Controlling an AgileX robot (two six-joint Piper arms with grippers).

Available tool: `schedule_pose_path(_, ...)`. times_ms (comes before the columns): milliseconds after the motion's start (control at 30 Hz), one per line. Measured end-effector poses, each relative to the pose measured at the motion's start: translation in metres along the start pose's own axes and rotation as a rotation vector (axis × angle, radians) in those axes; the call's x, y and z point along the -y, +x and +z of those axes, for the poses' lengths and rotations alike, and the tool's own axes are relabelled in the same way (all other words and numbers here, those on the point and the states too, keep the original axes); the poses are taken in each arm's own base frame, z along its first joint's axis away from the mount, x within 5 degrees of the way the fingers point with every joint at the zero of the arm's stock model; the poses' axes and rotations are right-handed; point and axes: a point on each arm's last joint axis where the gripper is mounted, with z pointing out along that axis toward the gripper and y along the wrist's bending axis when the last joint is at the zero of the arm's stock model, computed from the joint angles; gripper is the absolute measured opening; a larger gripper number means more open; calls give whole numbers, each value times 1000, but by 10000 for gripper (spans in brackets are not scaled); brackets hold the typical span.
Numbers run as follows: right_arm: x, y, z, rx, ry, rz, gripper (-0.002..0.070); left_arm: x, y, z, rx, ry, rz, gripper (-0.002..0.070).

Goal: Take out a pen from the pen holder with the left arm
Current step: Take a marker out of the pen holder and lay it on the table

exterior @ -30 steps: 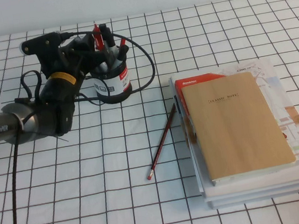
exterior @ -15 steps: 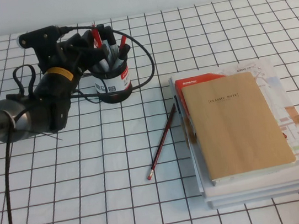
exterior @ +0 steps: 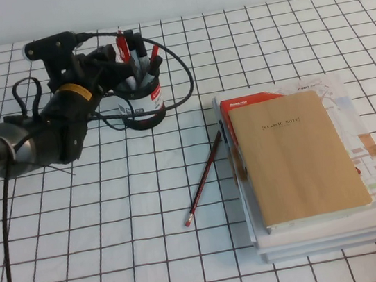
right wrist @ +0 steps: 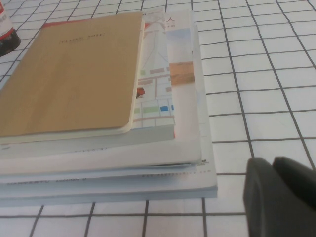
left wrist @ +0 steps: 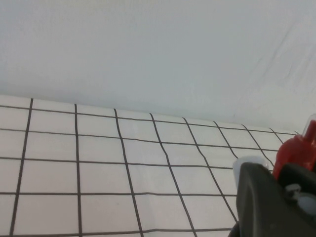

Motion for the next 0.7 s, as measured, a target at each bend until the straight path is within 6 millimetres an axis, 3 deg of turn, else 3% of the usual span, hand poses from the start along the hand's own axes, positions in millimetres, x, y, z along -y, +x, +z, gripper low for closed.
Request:
schedule_pose_path(67, 0, 0, 0, 0, 0, 0, -15, 1, -4, -2, -3, -2, 0, 35)
schedule_pose_path(433, 0, 0, 0, 0, 0, 0, -15, 4, -18, -8, -4, -1, 7, 33)
schedule_pose_path(700, 0, 0, 0, 0, 0, 0, -15, 18, -59, -28, 27, 37, 88, 32)
